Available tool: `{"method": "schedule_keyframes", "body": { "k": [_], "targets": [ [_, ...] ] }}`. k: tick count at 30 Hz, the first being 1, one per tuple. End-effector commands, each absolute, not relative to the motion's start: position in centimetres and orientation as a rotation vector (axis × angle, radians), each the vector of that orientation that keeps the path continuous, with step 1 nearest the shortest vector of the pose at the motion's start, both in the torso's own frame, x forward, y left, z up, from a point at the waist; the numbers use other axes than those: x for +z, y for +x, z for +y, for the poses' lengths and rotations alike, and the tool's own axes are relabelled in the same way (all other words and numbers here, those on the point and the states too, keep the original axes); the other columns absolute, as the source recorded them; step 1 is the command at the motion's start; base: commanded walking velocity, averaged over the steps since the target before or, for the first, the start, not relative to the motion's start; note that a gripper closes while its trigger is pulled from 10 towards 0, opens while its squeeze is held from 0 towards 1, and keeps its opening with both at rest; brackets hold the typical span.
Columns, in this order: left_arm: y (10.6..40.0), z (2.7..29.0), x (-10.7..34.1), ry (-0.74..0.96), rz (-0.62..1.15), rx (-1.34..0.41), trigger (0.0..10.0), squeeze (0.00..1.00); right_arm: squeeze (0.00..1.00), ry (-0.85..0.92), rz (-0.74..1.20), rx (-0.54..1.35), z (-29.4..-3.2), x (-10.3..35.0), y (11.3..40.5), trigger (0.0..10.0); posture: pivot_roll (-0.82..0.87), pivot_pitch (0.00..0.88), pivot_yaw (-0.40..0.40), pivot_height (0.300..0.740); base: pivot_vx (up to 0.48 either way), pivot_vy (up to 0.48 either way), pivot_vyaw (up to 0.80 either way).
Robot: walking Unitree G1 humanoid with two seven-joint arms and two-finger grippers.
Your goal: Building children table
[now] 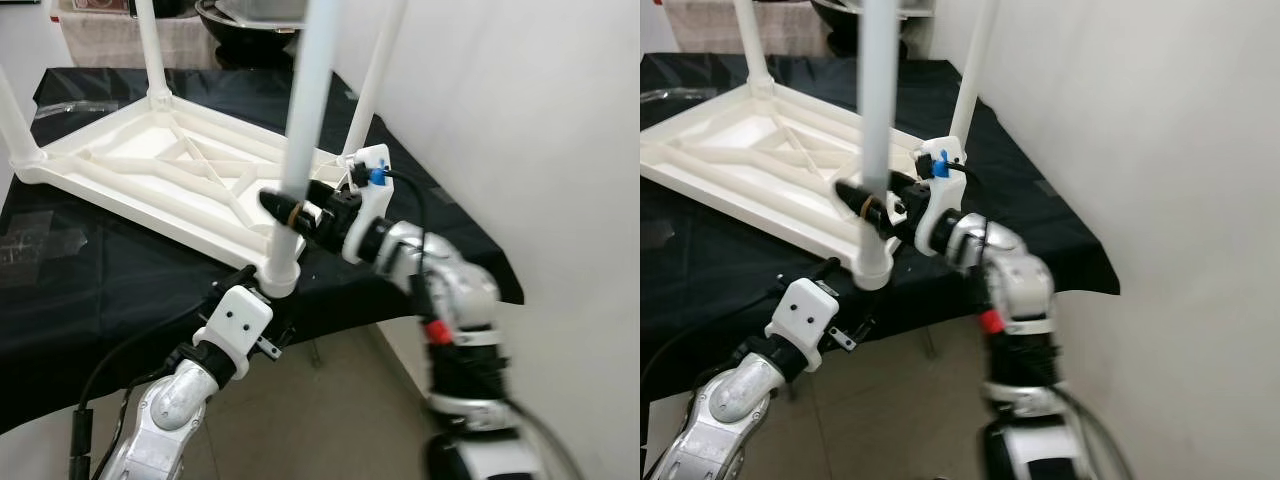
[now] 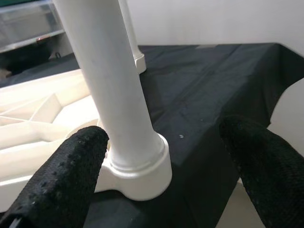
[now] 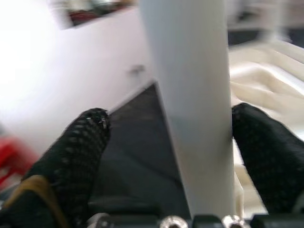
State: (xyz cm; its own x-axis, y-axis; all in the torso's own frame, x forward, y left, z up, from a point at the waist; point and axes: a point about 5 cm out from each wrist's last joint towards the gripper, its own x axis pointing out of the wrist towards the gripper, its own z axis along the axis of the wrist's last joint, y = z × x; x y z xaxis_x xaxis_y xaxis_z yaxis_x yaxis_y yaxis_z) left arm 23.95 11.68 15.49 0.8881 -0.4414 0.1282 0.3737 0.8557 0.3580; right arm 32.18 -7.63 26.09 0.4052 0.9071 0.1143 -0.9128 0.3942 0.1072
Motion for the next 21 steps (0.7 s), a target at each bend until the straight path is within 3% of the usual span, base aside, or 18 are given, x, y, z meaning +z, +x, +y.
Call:
{"method": "schedule_keyframes", "body": {
  "k": [1,8,10,17,18,19,21],
  "targets": [
    [23.7,11.4,15.2,0.331,-0.203,-0.453,10.0,0.00,1.00,0.150,-0.085,1.267,-7.3,26.8,31.7,10.0,0.05,0.096,-0.156,0.740,0.000,0.000,0.00],
    [23.2,11.2,15.4,0.325,-0.207,-0.458,10.0,0.00,1.00,0.075,-0.095,1.445,-8.5,28.0,32.0,10.0,0.07,0.127,-0.164,0.740,0.000,0.000,0.00],
    [22.8,11.1,15.5,0.320,-0.206,-0.457,10.0,0.00,1.00,0.034,-0.095,1.535,-8.3,28.7,32.1,10.0,0.07,0.141,-0.172,0.740,0.000,0.000,0.00],
    [22.5,10.9,15.6,0.313,-0.207,-0.458,10.0,0.00,1.00,-0.006,-0.096,1.589,-6.9,29.4,32.8,10.0,0.07,0.153,-0.179,0.740,0.000,0.000,0.00],
    [22.4,10.8,15.7,0.311,-0.208,-0.459,10.0,0.00,0.18,-0.021,-0.104,1.608,-6.2,29.9,33.1,10.0,0.07,0.158,-0.182,0.740,0.000,0.000,0.00],
    [22.3,10.7,15.7,0.310,-0.209,-0.459,10.0,0.00,0.00,-0.031,-0.111,1.623,-5.7,30.3,33.3,10.0,0.08,0.160,-0.185,0.740,0.000,0.000,0.00],
    [22.3,10.6,15.7,0.309,-0.209,-0.458,10.0,0.00,0.00,-0.036,-0.116,1.630,-5.3,30.6,33.5,10.0,0.08,0.161,-0.186,0.740,0.000,0.000,0.00]
  ]
}}
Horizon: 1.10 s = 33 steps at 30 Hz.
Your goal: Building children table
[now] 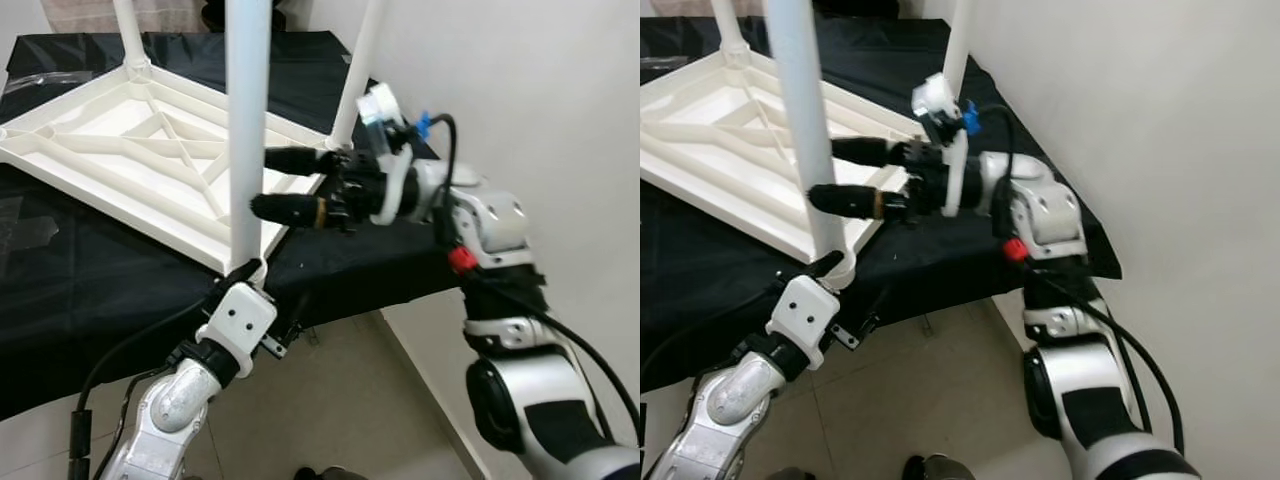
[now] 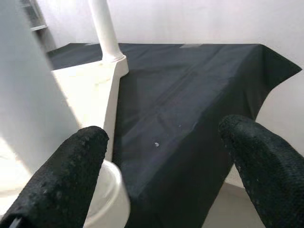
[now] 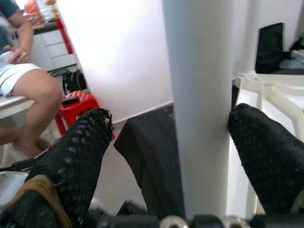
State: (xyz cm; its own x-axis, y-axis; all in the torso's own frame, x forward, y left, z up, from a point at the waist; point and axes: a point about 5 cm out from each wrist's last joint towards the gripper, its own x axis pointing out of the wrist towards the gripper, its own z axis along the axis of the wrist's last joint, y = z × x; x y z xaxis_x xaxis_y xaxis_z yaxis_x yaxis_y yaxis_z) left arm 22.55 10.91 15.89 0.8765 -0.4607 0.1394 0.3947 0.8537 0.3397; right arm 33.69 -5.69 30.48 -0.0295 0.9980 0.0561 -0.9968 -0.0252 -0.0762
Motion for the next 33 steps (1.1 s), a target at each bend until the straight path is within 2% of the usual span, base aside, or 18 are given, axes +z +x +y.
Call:
{"method": "schedule_keyframes", "body": {
  "k": [1,7,12,13,14,15,22,33],
  "targets": [
    [22.2,10.6,15.8,0.306,-0.209,-0.457,10.0,0.00,0.00,-0.040,-0.135,1.627,-4.9,31.3,34.0,10.0,0.08,0.162,-0.190,0.740,0.000,0.000,0.00],
    [22.0,10.5,15.8,0.304,-0.209,-0.454,10.0,0.00,0.00,-0.037,-0.172,1.543,-3.9,32.6,35.3,10.0,0.08,0.163,-0.196,0.740,0.000,0.000,0.00],
    [21.9,10.4,15.8,0.304,-0.209,-0.452,10.0,0.00,0.00,-0.003,-0.195,1.613,-3.6,33.3,34.9,10.0,0.08,0.162,-0.199,0.740,0.000,0.000,0.00],
    [21.9,10.4,15.8,0.304,-0.208,-0.452,10.0,0.00,0.00,0.007,-0.199,1.632,-3.6,33.5,34.8,4.6,0.08,0.160,-0.196,0.740,0.000,0.000,0.00],
    [21.9,10.4,15.8,0.304,-0.208,-0.452,10.0,0.00,0.00,0.007,-0.199,1.632,-3.6,33.5,34.8,4.6,0.08,0.160,-0.196,0.740,0.000,0.000,0.00],
    [21.9,10.3,15.8,0.304,-0.207,-0.453,10.0,0.00,0.00,0.012,-0.199,1.645,-3.6,33.6,34.9,0.0,0.08,0.160,-0.196,0.740,0.000,0.000,0.00],
    [21.9,10.4,15.8,0.304,-0.204,-0.453,10.0,0.00,0.00,0.040,-0.189,1.659,-4.2,34.2,35.5,0.0,0.08,0.162,-0.192,0.740,0.000,0.000,0.00],
    [22.2,10.3,15.8,0.307,-0.203,-0.449,10.0,0.00,0.00,-0.026,-0.110,1.399,-4.0,32.3,35.8,0.0,0.07,0.157,-0.195,0.740,0.000,0.000,0.00]
  ]
}}
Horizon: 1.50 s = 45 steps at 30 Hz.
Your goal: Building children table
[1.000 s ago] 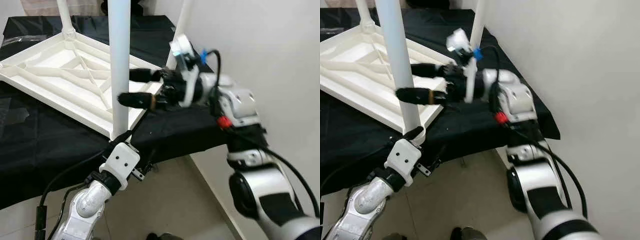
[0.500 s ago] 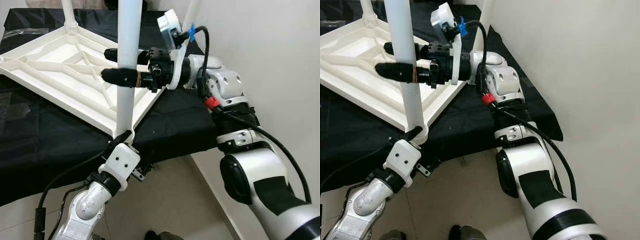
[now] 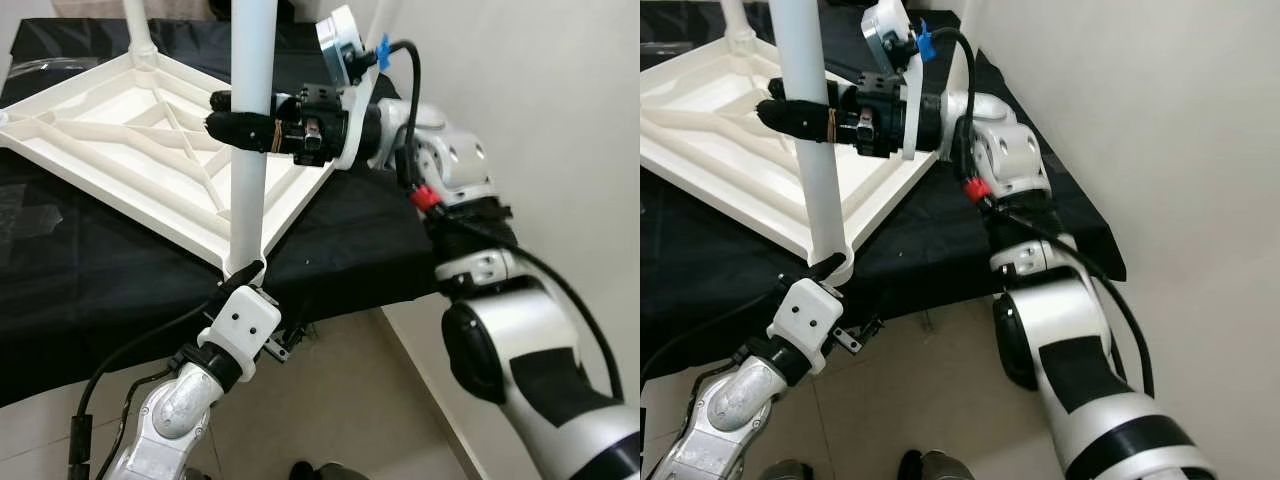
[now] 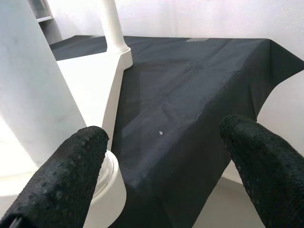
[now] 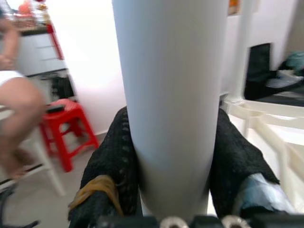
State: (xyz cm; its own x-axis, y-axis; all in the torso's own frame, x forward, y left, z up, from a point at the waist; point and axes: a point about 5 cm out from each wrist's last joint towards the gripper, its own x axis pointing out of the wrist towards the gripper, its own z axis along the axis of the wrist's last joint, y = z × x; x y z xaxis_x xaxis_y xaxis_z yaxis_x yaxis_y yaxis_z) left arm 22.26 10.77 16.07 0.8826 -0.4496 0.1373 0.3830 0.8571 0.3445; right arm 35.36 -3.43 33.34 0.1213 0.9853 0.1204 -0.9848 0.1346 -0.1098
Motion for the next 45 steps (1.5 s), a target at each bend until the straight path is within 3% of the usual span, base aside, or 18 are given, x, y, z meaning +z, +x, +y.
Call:
{"method": "schedule_keyframes", "body": {
  "k": [1,2,3,4,7,17,18,22,23,25,27,29,31,34,37,40,44,45],
  "targets": [
    [22.2,10.3,15.7,0.307,-0.203,-0.450,10.0,0.00,0.00,0.036,-0.067,1.023,-4.8,31.6,37.5,0.0,0.07,0.147,-0.213,0.740,0.000,0.000,0.00],
    [22.2,10.2,15.7,0.307,-0.203,-0.450,10.0,0.00,0.00,0.072,-0.041,0.644,-6.5,30.6,38.9,0.0,0.07,0.147,-0.213,0.740,0.000,0.000,0.00],
    [22.2,10.2,15.7,0.307,-0.203,-0.450,10.0,0.00,0.00,0.072,-0.041,0.644,-6.5,30.6,38.9,0.0,0.07,0.147,-0.213,0.740,0.000,0.000,0.00],
    [22.6,10.3,15.4,0.311,-0.201,-0.441,10.0,0.00,0.00,0.148,0.041,0.368,-6.8,25.7,36.6,0.0,0.07,0.121,-0.212,0.740,0.000,0.000,0.00],
    [23.3,10.5,15.2,0.322,-0.200,-0.439,10.0,0.00,0.00,0.168,0.053,0.471,-4.4,24.5,34.5,0.0,0.07,0.100,-0.204,0.740,0.000,0.000,0.00],
    [24.4,10.9,14.7,0.349,-0.197,-0.436,10.0,0.00,0.00,0.230,-0.011,0.537,-2.2,27.2,35.1,0.0,0.08,0.034,-0.203,0.740,0.000,0.000,0.00],
    [24.6,11.0,14.6,0.354,-0.197,-0.430,10.0,0.00,0.00,0.245,-0.009,0.523,-1.8,27.3,34.9,10.0,0.08,0.028,-0.199,0.740,0.000,0.000,0.00],
    [24.8,11.1,14.5,0.356,-0.196,-0.427,10.0,0.00,0.00,0.311,-0.006,0.556,-1.1,27.7,34.4,10.0,0.08,0.022,-0.188,0.740,0.000,0.000,0.00],
    [24.9,11.1,14.3,0.353,-0.192,-0.425,10.0,0.00,1.00,0.414,-0.002,0.658,-0.4,28.3,33.5,10.0,0.06,0.000,-0.172,0.740,0.000,0.000,0.00],
    [24.9,11.1,14.3,0.353,-0.192,-0.425,10.0,0.00,1.00,0.414,-0.002,0.658,-0.4,28.3,33.5,10.0,0.06,0.000,-0.172,0.740,0.000,0.000,0.00],
    [25.3,11.0,14.2,0.349,-0.194,-0.421,10.0,0.00,1.00,0.495,-0.081,0.829,-1.5,29.8,33.0,10.0,0.06,0.000,-0.165,0.740,0.000,0.000,0.00],
    [25.6,11.3,14.2,0.331,-0.193,-0.404,10.0,0.00,1.00,0.493,-0.177,1.000,-3.7,30.9,32.7,10.0,0.03,0.000,-0.127,0.740,0.000,0.000,0.00],
    [26.1,11.8,14.4,0.319,-0.190,-0.374,10.0,0.00,1.00,0.301,-0.221,1.202,-8.9,30.3,31.8,10.0,0.03,0.000,-0.128,0.740,0.000,0.000,0.00],
    [26.1,11.8,14.4,0.319,-0.190,-0.374,10.0,0.00,1.00,0.301,-0.221,1.202,-8.9,30.3,31.8,10.0,0.03,0.000,-0.128,0.740,0.000,0.000,0.00],
    [26.1,12.4,15.2,0.333,-0.209,-0.331,10.0,0.00,1.00,-0.030,0.180,1.327,-15.8,22.4,28.0,10.0,0.02,0.001,-0.119,0.740,0.000,0.000,0.00],
    [25.4,13.0,16.0,0.328,-0.228,-0.322,10.0,0.00,1.00,-0.190,0.498,1.255,-18.6,16.3,25.2,10.0,0.00,0.028,-0.096,0.740,0.000,0.000,0.00],
    [24.8,13.0,16.8,0.310,-0.245,-0.327,10.0,0.00,1.00,-0.287,0.535,1.023,-19.3,13.8,26.3,10.0,0.00,0.031,-0.082,0.740,0.000,0.000,0.00],
    [24.5,12.6,17.2,0.298,-0.263,-0.341,10.0,0.00,1.00,-0.312,0.515,0.849,-19.8,13.0,27.6,10.0,0.00,0.033,-0.073,0.740,0.000,0.000,0.00]
  ]
}}
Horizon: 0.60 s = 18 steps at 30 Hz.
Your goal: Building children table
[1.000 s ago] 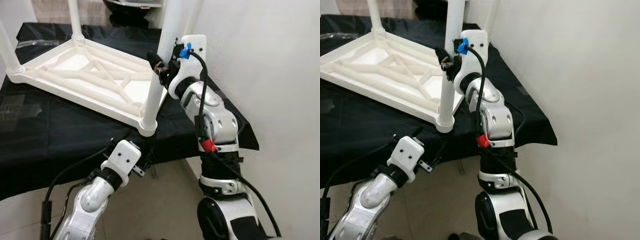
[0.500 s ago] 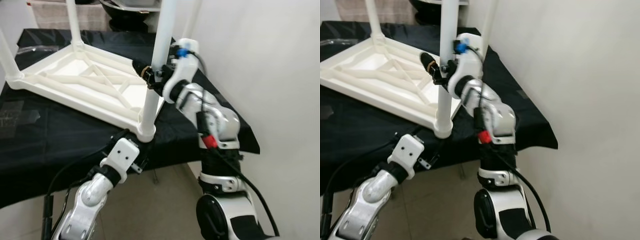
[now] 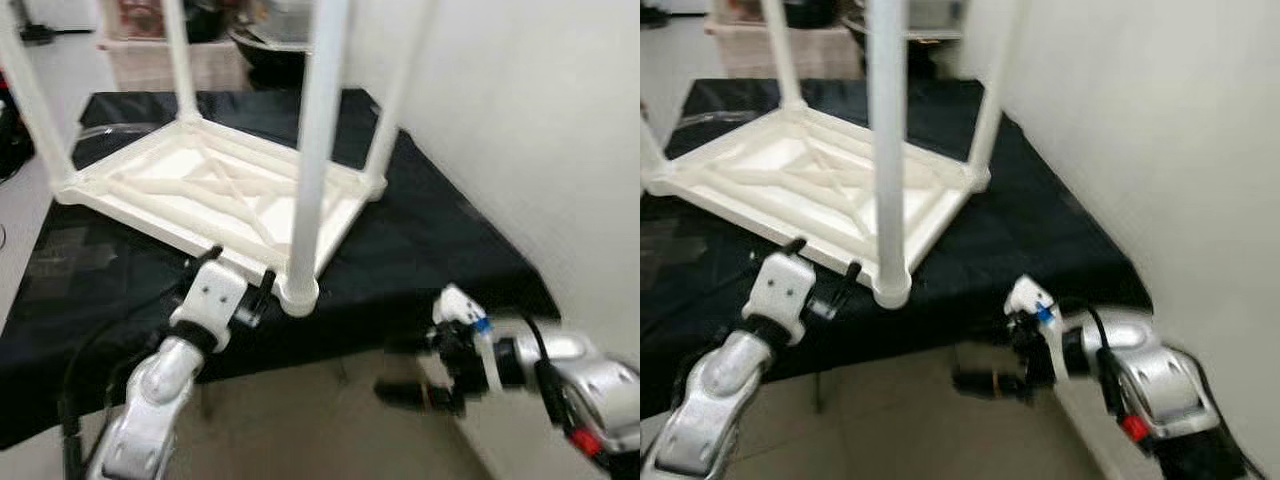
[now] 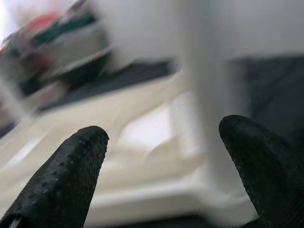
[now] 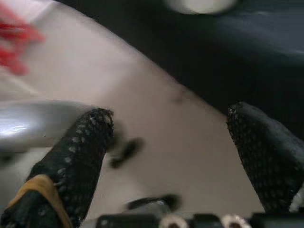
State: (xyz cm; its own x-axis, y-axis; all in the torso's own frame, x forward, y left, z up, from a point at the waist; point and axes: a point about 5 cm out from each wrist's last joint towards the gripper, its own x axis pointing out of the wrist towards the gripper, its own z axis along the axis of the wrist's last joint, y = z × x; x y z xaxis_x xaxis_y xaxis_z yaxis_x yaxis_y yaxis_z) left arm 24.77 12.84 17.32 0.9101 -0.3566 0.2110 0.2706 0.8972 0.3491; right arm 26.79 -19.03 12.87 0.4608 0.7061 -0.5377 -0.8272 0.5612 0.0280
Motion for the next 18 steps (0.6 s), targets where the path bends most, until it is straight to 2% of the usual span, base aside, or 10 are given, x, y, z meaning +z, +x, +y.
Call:
{"method": "schedule_keyframes", "body": {
  "k": [1,2,4,8,12,13,16,17,18],
  "targets": [
    [24.5,11.6,17.8,0.281,-0.288,-0.375,10.0,0.00,1.00,-0.301,0.479,0.672,-20.0,12.4,29.0,10.0,0.00,0.035,-0.068,0.740,0.000,0.000,0.00],
    [24.5,11.6,17.8,0.281,-0.288,-0.375,10.0,0.00,1.00,-0.301,0.479,0.672,-20.0,12.4,29.0,10.0,0.00,0.035,-0.068,0.740,0.000,0.000,0.00],
    [24.8,9.7,18.6,0.252,-0.326,-0.435,10.0,0.00,1.00,-0.238,0.424,0.495,-19.8,12.1,30.5,10.0,0.00,0.031,-0.063,0.740,0.000,0.000,0.00],
    [25.8,8.1,18.8,0.243,-0.341,-0.496,10.0,0.00,1.00,-0.170,0.334,0.435,-18.9,13.1,31.4,10.0,-0.01,0.023,-0.062,0.740,0.000,0.000,0.00],
    [27.0,7.6,18.7,0.275,-0.341,-0.508,10.0,0.00,1.00,-0.136,0.260,0.406,-18.0,14.1,31.7,10.0,-0.02,0.026,-0.058,0.740,0.000,0.000,0.00],
    [28.4,7.4,19.6,0.256,-0.361,-0.464,10.0,0.00,0.94,-0.134,0.201,0.375,-17.6,14.6,31.6,10.0,-0.03,0.028,-0.060,0.740,0.000,0.000,0.00],
    [28.7,7.2,20.1,0.245,-0.369,-0.455,10.0,0.00,0.94,-0.137,0.181,0.359,-17.5,14.7,31.7,10.0,-0.03,0.028,-0.060,0.740,0.000,0.000,0.00],
    [29.4,6.6,20.6,0.229,-0.378,-0.449,10.0,0.00,0.20,-0.142,0.164,0.323,-17.7,14.9,31.8,10.0,-0.04,0.029,-0.061,0.740,0.000,0.000,0.00],
    [30.0,6.0,21.0,0.224,-0.384,-0.446,10.0,0.00,0.00,-0.144,0.148,0.281,-18.1,15.1,32.0,10.0,-0.04,0.032,-0.061,0.740,0.000,0.000,0.00]
  ]
}}
